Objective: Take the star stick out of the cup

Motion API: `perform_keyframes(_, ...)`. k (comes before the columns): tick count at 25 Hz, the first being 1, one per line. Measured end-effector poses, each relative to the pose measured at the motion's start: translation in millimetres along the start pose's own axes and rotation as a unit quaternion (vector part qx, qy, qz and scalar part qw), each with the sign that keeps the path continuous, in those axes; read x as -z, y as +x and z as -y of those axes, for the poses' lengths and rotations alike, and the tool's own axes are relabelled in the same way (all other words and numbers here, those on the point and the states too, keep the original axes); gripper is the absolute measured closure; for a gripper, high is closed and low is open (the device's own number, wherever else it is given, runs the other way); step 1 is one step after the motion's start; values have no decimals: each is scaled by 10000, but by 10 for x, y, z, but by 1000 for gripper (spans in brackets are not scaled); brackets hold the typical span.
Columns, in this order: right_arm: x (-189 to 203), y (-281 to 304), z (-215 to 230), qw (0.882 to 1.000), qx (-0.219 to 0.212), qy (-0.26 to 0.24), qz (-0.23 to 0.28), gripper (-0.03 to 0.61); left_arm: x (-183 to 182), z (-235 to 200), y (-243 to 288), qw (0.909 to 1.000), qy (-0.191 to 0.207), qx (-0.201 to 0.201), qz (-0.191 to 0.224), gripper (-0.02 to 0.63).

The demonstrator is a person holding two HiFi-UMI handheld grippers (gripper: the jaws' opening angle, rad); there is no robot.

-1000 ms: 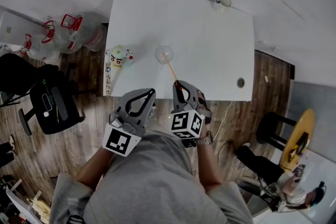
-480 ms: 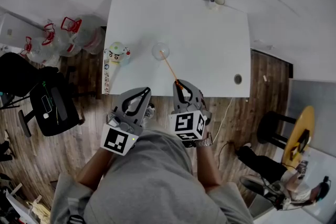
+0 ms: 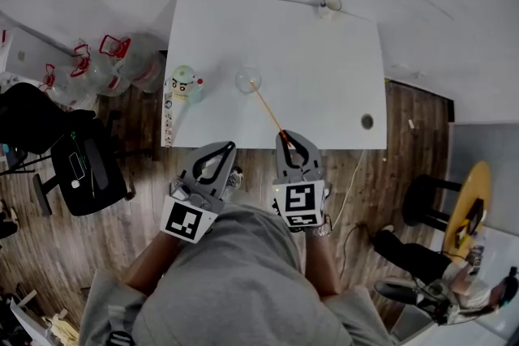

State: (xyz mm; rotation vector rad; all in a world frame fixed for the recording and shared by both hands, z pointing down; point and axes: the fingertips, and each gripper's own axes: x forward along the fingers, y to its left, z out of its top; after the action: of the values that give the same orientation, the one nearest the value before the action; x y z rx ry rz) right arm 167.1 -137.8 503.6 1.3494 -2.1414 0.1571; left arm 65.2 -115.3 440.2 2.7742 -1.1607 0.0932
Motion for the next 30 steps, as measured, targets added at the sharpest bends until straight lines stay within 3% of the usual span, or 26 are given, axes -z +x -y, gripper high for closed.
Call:
perform_keyframes(3,2,-115,17,9990,28,424,151,532,-10,45,-50,10000,-23,-3,41,584)
perform_keyframes(16,75,-593,-38,9897,134,1300,583,534,-49,293,-304,9997,102,82,202,584)
perform_keyframes(30,-70,-1001,-91,9847,275,1341,1078,532,-266,298,-611,9979,225,-191,569,584)
